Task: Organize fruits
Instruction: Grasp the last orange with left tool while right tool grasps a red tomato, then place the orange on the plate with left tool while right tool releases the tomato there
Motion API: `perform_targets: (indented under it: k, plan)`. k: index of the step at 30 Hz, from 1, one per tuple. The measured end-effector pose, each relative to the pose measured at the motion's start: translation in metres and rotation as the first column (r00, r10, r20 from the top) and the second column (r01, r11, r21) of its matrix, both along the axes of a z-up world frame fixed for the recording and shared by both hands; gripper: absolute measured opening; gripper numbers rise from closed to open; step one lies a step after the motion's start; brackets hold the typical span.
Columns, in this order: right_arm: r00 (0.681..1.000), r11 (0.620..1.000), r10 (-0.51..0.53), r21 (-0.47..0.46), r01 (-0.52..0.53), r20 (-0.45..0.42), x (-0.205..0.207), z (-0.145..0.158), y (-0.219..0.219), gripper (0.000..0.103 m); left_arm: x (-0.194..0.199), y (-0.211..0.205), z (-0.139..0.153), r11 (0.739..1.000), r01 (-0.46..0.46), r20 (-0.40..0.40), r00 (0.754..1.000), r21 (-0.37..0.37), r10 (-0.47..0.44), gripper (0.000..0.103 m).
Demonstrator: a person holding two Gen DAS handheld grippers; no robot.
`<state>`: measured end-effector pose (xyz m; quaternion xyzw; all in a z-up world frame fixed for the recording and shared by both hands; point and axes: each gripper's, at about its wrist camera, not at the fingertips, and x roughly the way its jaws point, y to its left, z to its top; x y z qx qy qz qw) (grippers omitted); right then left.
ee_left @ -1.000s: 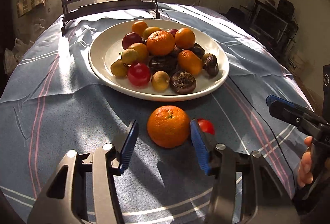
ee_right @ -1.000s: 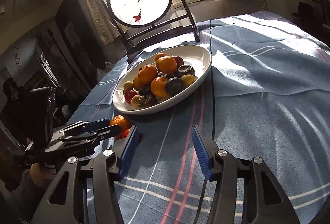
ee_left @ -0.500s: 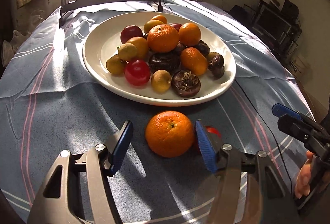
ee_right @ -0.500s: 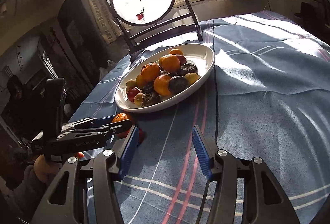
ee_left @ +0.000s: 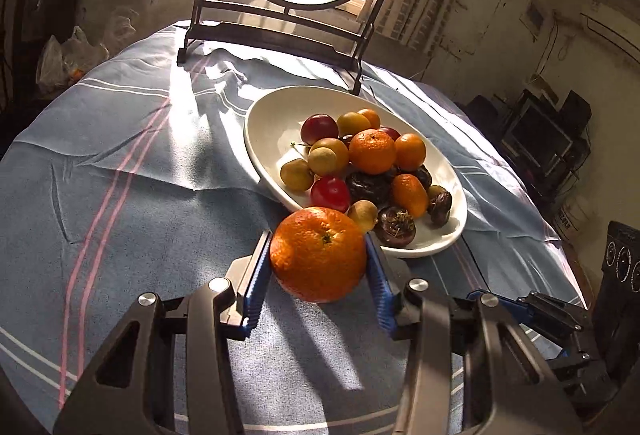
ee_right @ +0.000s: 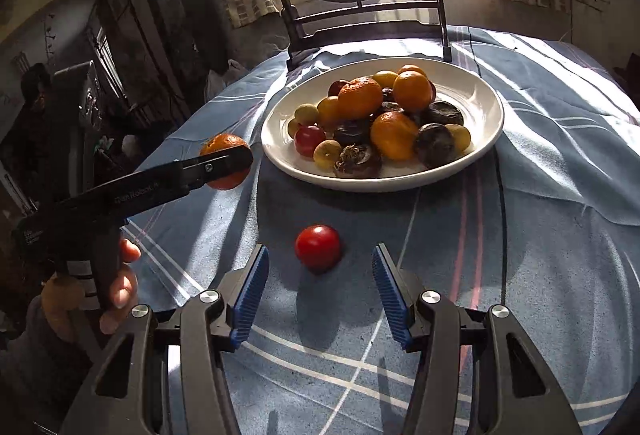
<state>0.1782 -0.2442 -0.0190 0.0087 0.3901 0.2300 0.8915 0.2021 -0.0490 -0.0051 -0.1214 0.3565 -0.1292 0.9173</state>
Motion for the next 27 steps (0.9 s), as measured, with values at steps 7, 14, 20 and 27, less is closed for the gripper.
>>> perform_targets:
  k: [7, 14, 20, 27]
  plan:
    - [0.993, 0.997, -0.018, -0.073, 0.009, -0.117, 0.029, -0.018, 0.028, 0.029, 0.000, 0.000, -0.001, 1.000, 0.014, -0.004, 1.000, -0.005, -0.014, 0.044]
    - [0.997, 0.997, -0.059, 0.039, 0.061, -0.041, 0.003, 0.000, -0.009, 0.029, -0.001, 0.000, 0.000, 0.999, 0.032, -0.007, 0.999, -0.019, -0.032, 0.044]
    - [0.989, 0.986, -0.145, 0.086, 0.142, 0.023, 0.022, 0.038, -0.058, 0.029, 0.014, -0.001, 0.017, 0.998, 0.062, -0.004, 0.998, 0.004, -0.062, 0.044]
    - [0.973, 0.968, -0.231, 0.108, 0.228, 0.019, 0.106, 0.063, -0.075, 0.030, 0.085, -0.007, 0.035, 0.998, 0.051, -0.055, 0.997, 0.039, -0.048, 0.044]
